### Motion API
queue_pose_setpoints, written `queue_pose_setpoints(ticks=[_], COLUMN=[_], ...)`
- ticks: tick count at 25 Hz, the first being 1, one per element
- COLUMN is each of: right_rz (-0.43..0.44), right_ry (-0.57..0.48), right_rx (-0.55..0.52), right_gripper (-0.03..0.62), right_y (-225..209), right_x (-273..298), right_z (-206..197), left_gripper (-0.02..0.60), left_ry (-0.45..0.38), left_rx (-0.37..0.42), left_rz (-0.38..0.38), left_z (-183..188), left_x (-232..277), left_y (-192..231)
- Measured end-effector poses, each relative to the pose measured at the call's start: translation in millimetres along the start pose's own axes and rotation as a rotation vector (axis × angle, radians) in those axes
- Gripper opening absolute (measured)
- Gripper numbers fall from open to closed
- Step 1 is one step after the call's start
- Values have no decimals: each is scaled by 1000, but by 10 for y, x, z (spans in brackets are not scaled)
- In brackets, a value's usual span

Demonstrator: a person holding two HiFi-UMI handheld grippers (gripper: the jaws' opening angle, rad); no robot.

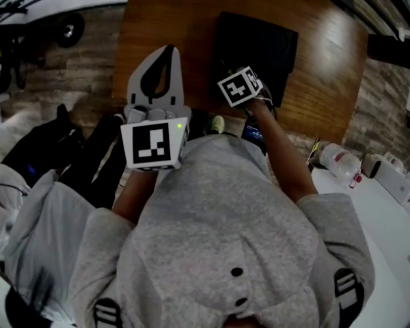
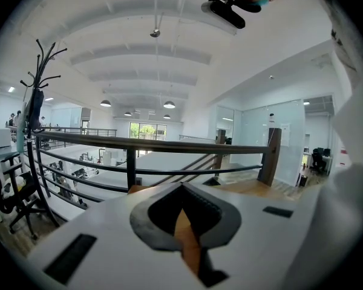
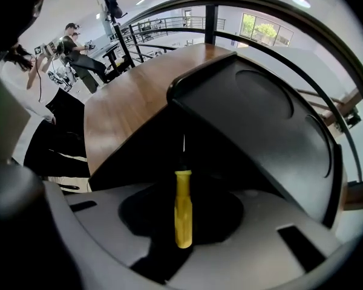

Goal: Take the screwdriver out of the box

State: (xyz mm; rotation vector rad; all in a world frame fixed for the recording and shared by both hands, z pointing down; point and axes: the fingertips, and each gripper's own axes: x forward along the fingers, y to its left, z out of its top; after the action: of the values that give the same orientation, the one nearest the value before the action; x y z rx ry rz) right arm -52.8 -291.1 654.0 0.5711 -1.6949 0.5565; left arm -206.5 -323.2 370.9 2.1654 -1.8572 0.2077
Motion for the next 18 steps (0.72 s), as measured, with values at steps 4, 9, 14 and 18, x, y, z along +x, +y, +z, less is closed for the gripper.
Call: queue_pose_setpoints(ticks=[4, 9, 14, 18], right_rz=[-18, -17, -45, -54], right_ry=[-20, -21, -22, -47], right_rx=[-36, -90, -178, -204], right_gripper=[89, 83, 83, 83], right_y=[-2, -20, -2, 5], right_x=[3, -36, -113, -220], right_z=[-15, -22, -70, -106], left_gripper=[13, 12, 12, 12], left_ry=[5, -4, -9, -13], left_rx=[12, 9, 6, 12], left_rz=[-5, 1, 5, 3], left_z=[-3, 51, 50, 69], left_x=[-33, -81, -166, -236], left_y=[-52, -55, -105, -201])
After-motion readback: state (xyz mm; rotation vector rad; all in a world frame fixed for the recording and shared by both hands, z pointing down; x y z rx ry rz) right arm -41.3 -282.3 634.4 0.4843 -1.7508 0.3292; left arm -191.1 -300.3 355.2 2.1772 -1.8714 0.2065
